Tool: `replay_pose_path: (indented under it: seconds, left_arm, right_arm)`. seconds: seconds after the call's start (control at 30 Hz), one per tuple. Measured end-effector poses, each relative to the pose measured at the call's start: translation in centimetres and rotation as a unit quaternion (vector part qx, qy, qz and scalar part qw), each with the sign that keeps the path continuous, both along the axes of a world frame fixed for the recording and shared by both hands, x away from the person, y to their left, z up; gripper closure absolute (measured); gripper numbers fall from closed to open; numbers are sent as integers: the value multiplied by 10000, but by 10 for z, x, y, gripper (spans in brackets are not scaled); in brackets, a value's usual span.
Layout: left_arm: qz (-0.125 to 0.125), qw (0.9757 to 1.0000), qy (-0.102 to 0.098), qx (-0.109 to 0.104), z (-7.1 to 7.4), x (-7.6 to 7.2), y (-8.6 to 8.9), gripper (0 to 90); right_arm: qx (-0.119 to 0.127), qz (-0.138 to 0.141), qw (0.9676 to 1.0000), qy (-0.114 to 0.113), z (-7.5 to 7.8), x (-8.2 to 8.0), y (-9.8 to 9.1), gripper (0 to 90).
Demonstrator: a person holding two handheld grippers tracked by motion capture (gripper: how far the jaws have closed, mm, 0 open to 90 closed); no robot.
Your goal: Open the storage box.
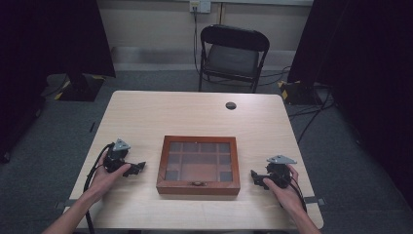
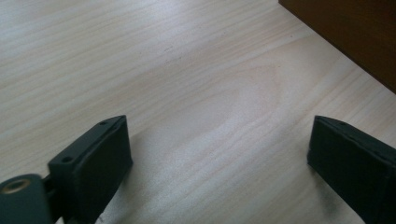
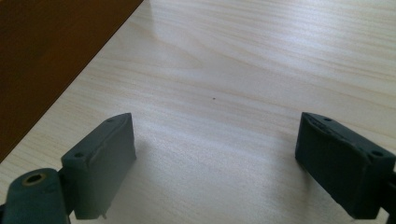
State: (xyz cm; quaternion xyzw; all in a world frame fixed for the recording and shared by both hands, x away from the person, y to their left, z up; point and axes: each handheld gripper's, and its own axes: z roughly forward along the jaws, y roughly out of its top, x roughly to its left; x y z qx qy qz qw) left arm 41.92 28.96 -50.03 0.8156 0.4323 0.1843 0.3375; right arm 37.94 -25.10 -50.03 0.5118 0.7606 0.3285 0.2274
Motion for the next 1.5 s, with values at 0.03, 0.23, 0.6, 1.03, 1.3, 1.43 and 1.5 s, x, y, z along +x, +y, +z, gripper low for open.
replay_pose_path:
  seconds: [0.03,0.23,0.6,1.03,1.3,1.43,1.5]
  left_arm:
    - [-18,10000,1,-24,0,0,-1,76]
    - [-23,10000,9,5,3,-1,-2,157]
    - [-286,9993,-2,-249,17,-7,-6,239]
    - [-464,9976,-55,-504,34,-13,-13,278]
    - [-623,9951,6,-768,43,-17,-17,304]
    - [-764,9937,-24,-815,49,-21,-23,309]
    - [-940,9912,-7,-927,51,-23,-26,313]
  right_arm:
    - [-1,0,10000,0,0,0,0,113]
    - [0,-1,10000,0,0,0,0,113]
    - [0,1,10000,0,0,0,0,113]
    - [-11,76,10000,17,0,1,-1,96]
    - [-15,77,10000,16,0,1,-1,96]
    - [-10,76,10000,18,0,1,0,96]
    - [-11,74,10000,21,0,1,0,96]
